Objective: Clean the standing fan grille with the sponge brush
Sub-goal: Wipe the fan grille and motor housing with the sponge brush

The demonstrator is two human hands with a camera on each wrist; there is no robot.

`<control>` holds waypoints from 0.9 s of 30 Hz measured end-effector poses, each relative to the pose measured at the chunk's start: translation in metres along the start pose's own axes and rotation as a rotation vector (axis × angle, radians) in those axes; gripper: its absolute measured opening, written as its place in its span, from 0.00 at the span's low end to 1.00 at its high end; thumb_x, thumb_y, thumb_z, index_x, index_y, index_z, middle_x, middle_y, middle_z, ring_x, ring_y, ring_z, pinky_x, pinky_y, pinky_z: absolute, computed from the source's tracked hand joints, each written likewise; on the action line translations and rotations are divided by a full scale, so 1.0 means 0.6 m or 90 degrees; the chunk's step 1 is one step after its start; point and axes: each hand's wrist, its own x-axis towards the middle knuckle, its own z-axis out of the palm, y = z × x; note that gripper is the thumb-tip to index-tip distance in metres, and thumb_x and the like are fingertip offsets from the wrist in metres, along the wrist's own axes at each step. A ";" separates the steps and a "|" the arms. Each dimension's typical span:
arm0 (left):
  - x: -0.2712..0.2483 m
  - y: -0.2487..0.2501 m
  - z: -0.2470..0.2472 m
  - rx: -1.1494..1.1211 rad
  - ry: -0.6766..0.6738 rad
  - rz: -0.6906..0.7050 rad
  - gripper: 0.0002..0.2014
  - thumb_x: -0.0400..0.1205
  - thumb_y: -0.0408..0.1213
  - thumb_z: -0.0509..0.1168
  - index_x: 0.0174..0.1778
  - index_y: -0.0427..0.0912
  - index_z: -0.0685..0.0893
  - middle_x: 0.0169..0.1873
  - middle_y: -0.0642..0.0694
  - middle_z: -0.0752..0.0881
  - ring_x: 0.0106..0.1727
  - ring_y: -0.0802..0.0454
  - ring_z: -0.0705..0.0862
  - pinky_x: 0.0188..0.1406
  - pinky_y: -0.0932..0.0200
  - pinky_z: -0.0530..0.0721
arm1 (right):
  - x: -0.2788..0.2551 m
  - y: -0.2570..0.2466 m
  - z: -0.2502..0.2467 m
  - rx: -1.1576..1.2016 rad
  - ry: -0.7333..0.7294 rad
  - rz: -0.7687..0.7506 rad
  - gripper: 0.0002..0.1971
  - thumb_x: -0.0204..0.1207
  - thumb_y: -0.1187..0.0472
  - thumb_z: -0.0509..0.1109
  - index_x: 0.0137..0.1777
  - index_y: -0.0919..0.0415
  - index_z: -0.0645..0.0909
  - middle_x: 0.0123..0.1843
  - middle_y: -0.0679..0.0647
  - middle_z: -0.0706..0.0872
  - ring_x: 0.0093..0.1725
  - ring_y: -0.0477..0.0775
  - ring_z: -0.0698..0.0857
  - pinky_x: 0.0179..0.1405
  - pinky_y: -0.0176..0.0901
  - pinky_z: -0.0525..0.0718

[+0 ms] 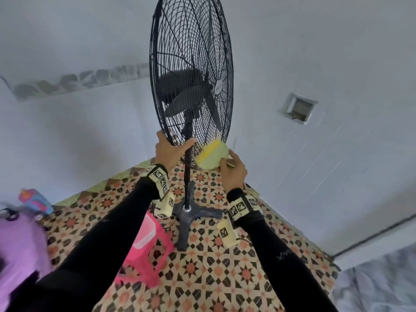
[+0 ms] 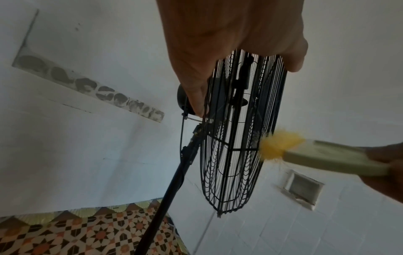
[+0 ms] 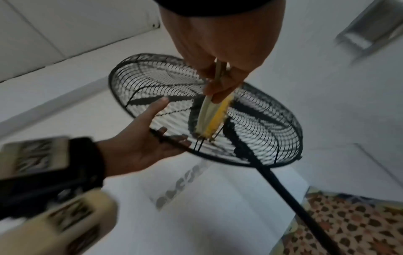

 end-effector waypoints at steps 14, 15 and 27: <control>0.016 -0.024 -0.030 0.001 -0.045 0.031 0.44 0.70 0.64 0.82 0.72 0.48 0.67 0.61 0.53 0.84 0.60 0.52 0.85 0.63 0.54 0.83 | -0.098 0.004 0.099 0.017 -0.306 0.135 0.17 0.82 0.68 0.66 0.70 0.62 0.72 0.61 0.51 0.85 0.52 0.55 0.90 0.45 0.40 0.90; 0.015 -0.024 -0.034 -0.003 -0.047 0.028 0.44 0.70 0.63 0.82 0.73 0.48 0.68 0.61 0.53 0.84 0.60 0.52 0.85 0.63 0.54 0.83 | -0.098 0.001 0.102 0.029 -0.307 0.137 0.17 0.81 0.68 0.66 0.69 0.61 0.73 0.63 0.53 0.86 0.54 0.57 0.89 0.51 0.46 0.91; 0.022 -0.037 -0.042 -0.025 -0.050 0.007 0.53 0.61 0.74 0.81 0.75 0.50 0.68 0.65 0.49 0.84 0.64 0.47 0.86 0.67 0.40 0.87 | -0.082 -0.024 0.072 0.025 -0.206 0.132 0.11 0.84 0.60 0.66 0.63 0.64 0.77 0.50 0.55 0.89 0.33 0.58 0.93 0.36 0.59 0.92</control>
